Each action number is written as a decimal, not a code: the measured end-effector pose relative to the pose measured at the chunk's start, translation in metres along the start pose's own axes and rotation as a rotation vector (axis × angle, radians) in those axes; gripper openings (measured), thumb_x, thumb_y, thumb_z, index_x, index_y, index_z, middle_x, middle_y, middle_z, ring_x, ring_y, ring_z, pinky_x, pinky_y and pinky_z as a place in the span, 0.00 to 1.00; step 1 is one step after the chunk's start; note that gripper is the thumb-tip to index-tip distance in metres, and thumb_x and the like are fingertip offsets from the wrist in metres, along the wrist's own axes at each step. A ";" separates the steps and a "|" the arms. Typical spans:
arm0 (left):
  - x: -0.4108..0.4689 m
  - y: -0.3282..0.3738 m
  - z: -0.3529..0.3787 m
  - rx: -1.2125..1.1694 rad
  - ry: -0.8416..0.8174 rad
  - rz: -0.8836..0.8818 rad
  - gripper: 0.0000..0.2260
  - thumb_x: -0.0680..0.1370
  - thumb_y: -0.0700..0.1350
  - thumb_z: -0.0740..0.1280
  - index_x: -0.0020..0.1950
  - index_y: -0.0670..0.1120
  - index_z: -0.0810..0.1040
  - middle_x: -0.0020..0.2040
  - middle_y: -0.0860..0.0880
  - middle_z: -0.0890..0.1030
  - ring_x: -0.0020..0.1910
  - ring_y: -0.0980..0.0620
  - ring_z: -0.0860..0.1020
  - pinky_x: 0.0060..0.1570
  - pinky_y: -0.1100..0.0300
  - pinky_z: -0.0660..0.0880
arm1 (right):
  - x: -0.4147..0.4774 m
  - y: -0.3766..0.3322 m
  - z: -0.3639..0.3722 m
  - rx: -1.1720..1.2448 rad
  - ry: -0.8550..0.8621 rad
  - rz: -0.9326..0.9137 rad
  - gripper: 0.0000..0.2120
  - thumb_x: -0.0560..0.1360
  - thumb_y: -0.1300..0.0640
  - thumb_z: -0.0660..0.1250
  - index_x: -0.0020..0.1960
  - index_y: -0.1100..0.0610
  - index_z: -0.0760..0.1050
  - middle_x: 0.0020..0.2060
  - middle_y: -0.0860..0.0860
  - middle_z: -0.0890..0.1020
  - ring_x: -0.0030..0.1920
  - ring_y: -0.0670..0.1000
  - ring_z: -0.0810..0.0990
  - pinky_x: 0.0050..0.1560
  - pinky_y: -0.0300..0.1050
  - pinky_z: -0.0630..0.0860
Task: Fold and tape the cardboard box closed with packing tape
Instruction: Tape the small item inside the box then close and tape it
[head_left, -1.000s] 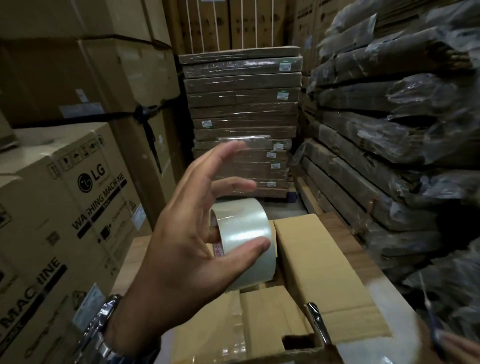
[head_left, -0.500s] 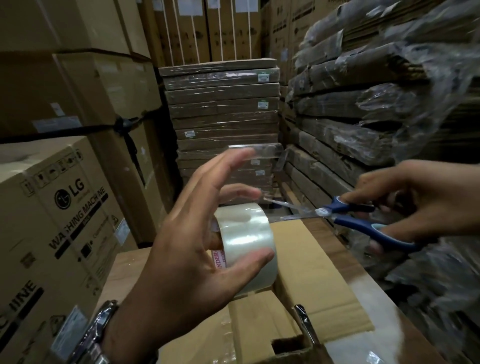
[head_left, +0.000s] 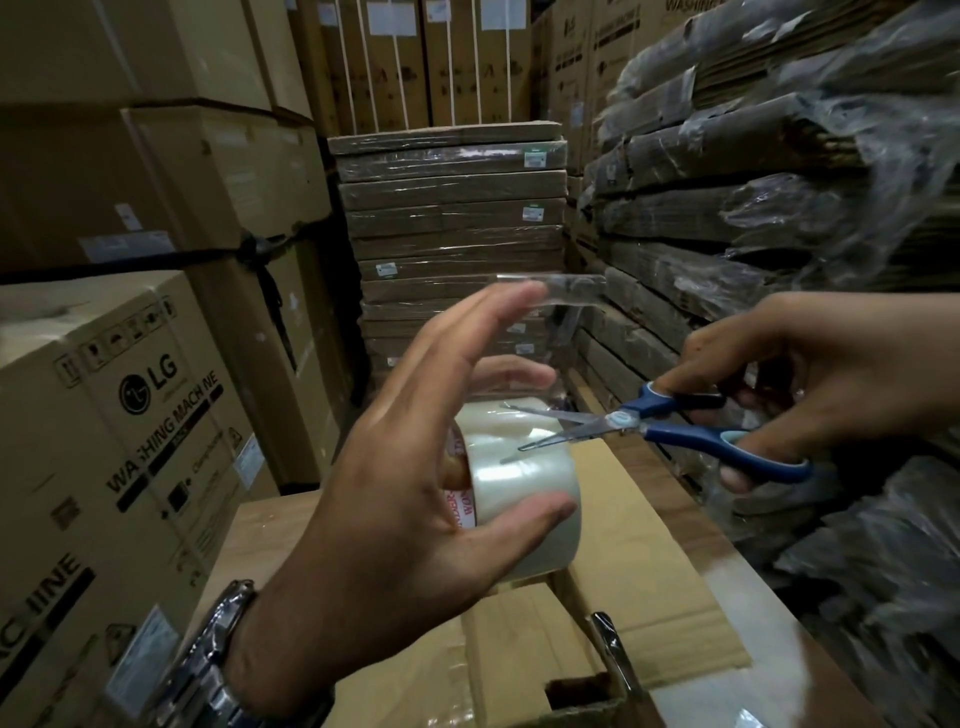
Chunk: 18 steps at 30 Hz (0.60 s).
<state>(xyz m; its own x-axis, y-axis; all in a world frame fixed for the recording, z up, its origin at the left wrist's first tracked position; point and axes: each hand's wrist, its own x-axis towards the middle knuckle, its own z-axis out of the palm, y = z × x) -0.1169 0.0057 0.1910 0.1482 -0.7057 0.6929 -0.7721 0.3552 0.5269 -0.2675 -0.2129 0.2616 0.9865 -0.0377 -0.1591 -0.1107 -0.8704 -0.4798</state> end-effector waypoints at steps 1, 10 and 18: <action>0.001 0.000 0.000 -0.003 0.000 -0.003 0.40 0.68 0.43 0.76 0.76 0.50 0.60 0.73 0.55 0.64 0.65 0.48 0.74 0.47 0.56 0.82 | 0.000 0.001 -0.001 -0.007 0.009 -0.011 0.30 0.54 0.26 0.71 0.55 0.28 0.74 0.46 0.41 0.79 0.43 0.49 0.78 0.38 0.46 0.78; 0.003 -0.001 0.003 -0.037 -0.006 -0.028 0.41 0.68 0.42 0.77 0.76 0.51 0.59 0.71 0.50 0.68 0.66 0.48 0.74 0.45 0.56 0.82 | -0.003 0.000 -0.001 0.009 0.069 -0.047 0.21 0.56 0.38 0.73 0.49 0.31 0.79 0.39 0.37 0.81 0.39 0.45 0.79 0.34 0.32 0.74; 0.003 -0.003 0.005 -0.069 -0.018 -0.033 0.42 0.68 0.41 0.78 0.76 0.52 0.60 0.71 0.49 0.68 0.65 0.47 0.74 0.44 0.56 0.82 | -0.006 0.003 -0.004 0.090 0.116 -0.008 0.26 0.53 0.28 0.70 0.48 0.37 0.81 0.40 0.47 0.85 0.38 0.52 0.83 0.42 0.57 0.81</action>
<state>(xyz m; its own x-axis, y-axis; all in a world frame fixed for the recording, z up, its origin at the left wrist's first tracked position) -0.1171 -0.0005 0.1896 0.1611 -0.7287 0.6657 -0.7227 0.3723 0.5824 -0.2734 -0.2168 0.2647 0.9941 -0.0922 -0.0564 -0.1080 -0.8234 -0.5571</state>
